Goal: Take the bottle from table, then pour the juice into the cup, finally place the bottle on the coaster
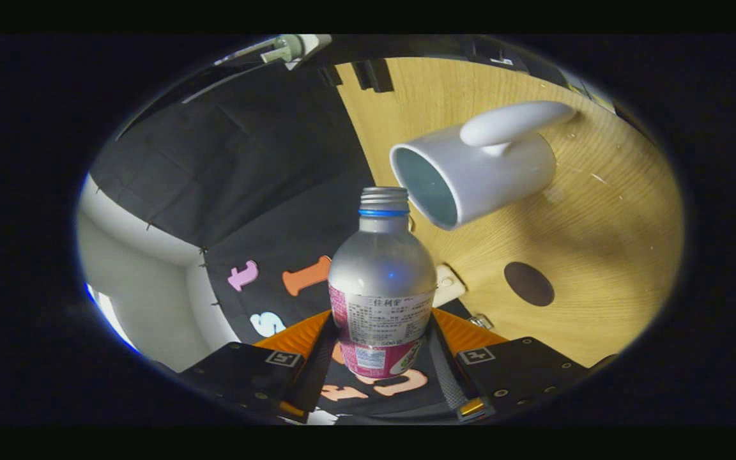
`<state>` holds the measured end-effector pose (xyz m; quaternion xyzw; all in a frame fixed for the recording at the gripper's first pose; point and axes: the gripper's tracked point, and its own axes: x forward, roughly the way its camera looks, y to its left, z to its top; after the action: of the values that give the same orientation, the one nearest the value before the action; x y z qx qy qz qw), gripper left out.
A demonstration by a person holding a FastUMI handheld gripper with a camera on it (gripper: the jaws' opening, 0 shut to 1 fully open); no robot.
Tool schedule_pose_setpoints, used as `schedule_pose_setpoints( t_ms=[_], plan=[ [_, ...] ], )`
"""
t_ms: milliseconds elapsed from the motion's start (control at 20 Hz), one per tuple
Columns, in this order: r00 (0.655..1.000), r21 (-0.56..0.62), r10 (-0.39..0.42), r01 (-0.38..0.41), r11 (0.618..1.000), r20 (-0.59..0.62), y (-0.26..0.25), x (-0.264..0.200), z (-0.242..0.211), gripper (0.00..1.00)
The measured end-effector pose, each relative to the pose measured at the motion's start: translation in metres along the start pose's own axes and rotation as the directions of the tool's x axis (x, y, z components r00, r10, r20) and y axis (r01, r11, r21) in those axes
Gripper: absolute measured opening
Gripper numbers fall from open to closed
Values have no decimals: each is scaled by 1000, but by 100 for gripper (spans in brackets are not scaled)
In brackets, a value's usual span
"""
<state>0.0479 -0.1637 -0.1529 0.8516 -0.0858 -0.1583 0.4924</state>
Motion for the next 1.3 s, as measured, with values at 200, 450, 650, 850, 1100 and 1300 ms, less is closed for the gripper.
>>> schedule_pose_setpoints(
  t_ms=[200,450,650,850,1100,1300],
  plan=[
    [999,-163,-27,23,986,-24,0,1,-11,74],
    [998,-453,-2,-27,891,-65,22,0,-29,74],
    [994,-612,-19,-52,789,-109,23,13,-43,74],
    [988,-769,-14,-110,630,-153,17,22,-57,74],
    [984,-938,-16,-164,305,-177,6,24,-59,74],
    [979,-979,-22,-204,23,-204,-3,27,-66,74]
  ],
)
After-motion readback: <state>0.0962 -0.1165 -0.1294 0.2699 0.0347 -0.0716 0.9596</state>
